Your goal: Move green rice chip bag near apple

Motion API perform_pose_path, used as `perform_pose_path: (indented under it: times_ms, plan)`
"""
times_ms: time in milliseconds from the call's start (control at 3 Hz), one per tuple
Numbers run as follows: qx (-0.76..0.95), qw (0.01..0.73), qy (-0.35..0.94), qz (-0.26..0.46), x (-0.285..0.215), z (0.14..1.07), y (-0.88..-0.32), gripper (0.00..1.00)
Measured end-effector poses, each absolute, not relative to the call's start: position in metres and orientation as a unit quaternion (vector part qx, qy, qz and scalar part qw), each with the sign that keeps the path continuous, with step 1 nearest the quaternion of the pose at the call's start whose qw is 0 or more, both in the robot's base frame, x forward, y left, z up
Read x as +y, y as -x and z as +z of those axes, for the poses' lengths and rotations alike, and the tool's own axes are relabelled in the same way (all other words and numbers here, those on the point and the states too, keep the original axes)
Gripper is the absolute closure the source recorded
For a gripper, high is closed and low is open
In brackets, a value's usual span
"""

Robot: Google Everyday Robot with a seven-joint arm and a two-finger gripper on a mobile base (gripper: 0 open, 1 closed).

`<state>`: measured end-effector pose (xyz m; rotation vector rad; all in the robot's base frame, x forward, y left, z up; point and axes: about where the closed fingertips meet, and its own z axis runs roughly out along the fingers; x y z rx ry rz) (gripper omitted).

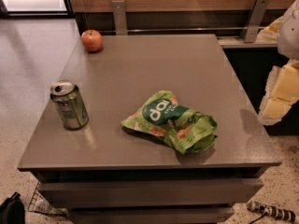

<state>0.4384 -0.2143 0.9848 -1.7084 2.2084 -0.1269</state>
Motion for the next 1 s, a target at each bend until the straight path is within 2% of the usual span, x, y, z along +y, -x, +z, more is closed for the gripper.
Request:
perform_pose_path:
  times_ms: [333,1000]
  plan:
    - [0.779,0.171,0.602,-0.043,-0.21,0.985,-0.441,0.0]
    - [0.789,0.12,0.6,-0.044,-0.136,0.961,-0.467,0.0]
